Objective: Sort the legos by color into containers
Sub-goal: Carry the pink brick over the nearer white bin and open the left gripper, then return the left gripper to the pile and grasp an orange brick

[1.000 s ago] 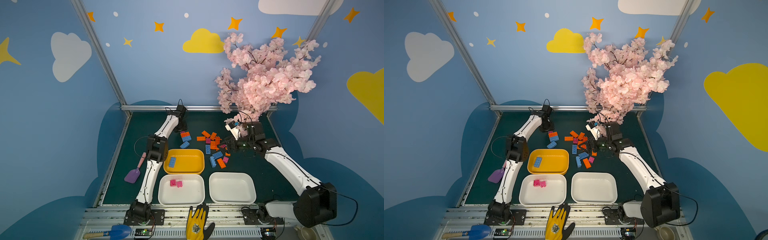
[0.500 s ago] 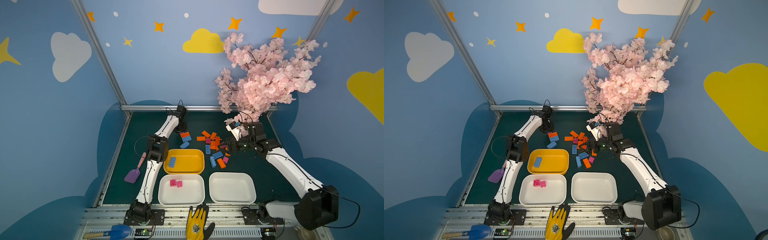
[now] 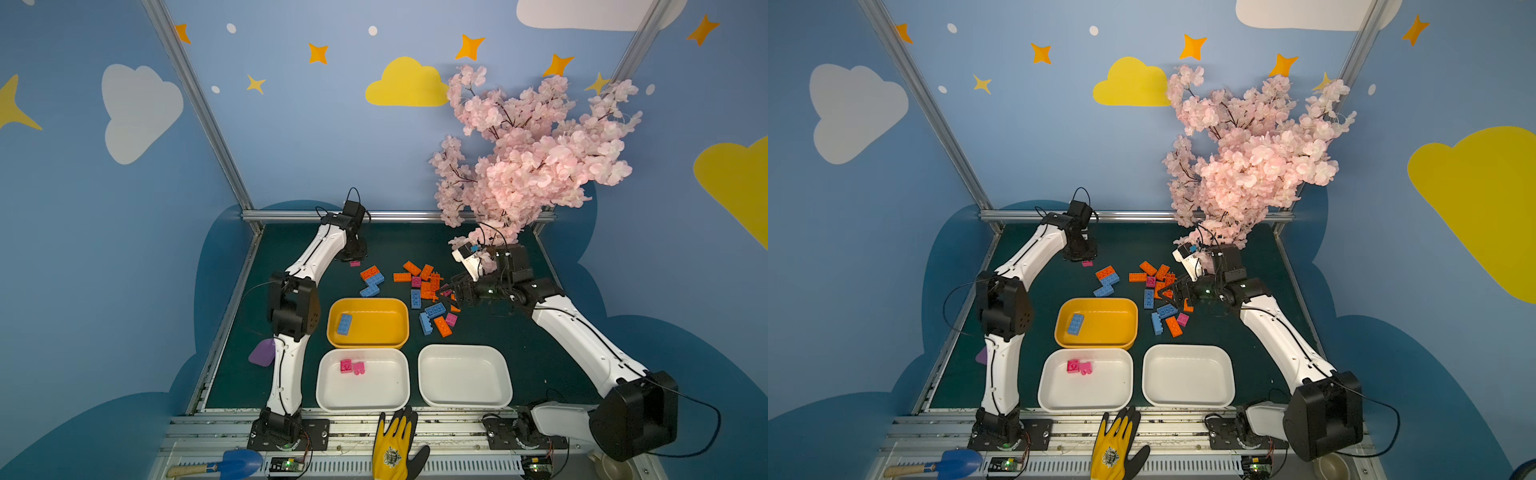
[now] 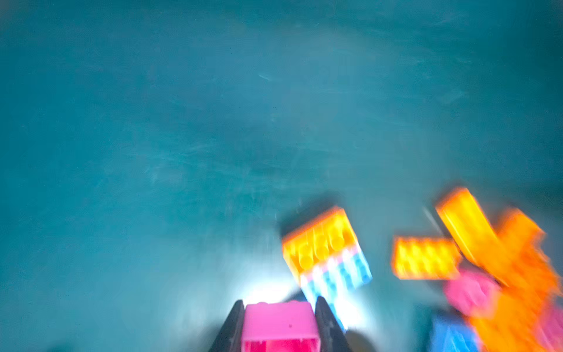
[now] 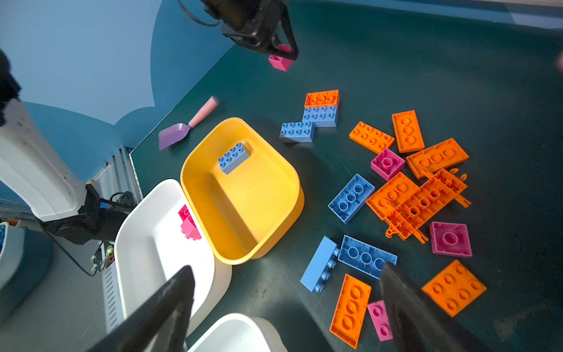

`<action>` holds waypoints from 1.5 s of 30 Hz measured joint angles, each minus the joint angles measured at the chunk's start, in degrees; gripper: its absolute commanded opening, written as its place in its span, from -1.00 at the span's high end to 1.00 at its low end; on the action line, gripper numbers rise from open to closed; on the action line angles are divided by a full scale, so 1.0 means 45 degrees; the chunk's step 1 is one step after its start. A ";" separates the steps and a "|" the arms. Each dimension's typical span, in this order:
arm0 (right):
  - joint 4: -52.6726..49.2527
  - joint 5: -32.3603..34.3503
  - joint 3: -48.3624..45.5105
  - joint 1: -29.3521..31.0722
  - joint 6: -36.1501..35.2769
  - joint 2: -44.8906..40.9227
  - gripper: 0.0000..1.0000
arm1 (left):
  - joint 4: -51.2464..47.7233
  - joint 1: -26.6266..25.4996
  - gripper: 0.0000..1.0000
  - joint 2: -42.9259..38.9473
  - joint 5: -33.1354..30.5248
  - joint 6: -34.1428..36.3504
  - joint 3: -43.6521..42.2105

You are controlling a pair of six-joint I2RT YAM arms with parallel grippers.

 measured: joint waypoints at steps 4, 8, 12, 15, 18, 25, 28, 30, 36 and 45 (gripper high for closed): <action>0.0092 -0.0107 -0.0005 0.0000 -0.0019 0.0005 -0.87 | 0.0034 -0.0704 0.46 -0.2725 0.0311 -0.0102 -0.2691; 0.0087 -0.0214 -0.0005 0.0005 -0.0131 0.0005 -0.87 | -0.0403 -0.1865 0.44 -0.4872 0.0641 -0.0680 -0.5406; 0.0083 -0.0316 -0.0005 0.0005 -0.0345 0.0005 -0.87 | -0.1311 -0.3099 0.42 -0.6795 0.1010 -0.1846 -0.7912; 0.0049 -0.0393 -0.0005 0.0010 -0.0495 0.0005 -0.87 | -0.2040 -0.3803 0.41 -0.8150 0.1146 -0.2895 -0.9330; -0.0015 -0.0427 -0.0034 0.0063 -0.0636 0.0000 -0.87 | -0.2599 -0.4056 0.41 -0.9364 0.1209 -0.3769 -1.0550; -0.0087 -0.0500 -0.0287 0.0185 -0.0670 -0.0005 -0.87 | -0.2535 -0.4148 0.38 -1.0219 0.1331 -0.5032 -1.3070; -0.0112 -0.0491 -0.0296 0.0253 -0.0675 -0.0015 -0.87 | -0.2176 -0.4163 0.34 -0.9865 0.1326 -0.5246 -1.3882; -0.0117 -0.0481 -0.0321 0.0257 -0.0695 -0.0063 -0.87 | -0.1948 -0.4158 0.27 -0.9646 0.1277 -0.5319 -1.4202; -0.0238 -0.0364 -0.0452 0.0262 -0.0855 -0.0355 -0.87 | -0.1719 -0.4167 -0.13 -0.9253 0.1243 -0.5357 -1.4343; -0.0272 -0.0345 -0.0466 0.0257 -0.0850 -0.0418 -0.87 | -0.2958 -0.4104 -0.36 -0.8995 0.0340 -0.3910 -1.0457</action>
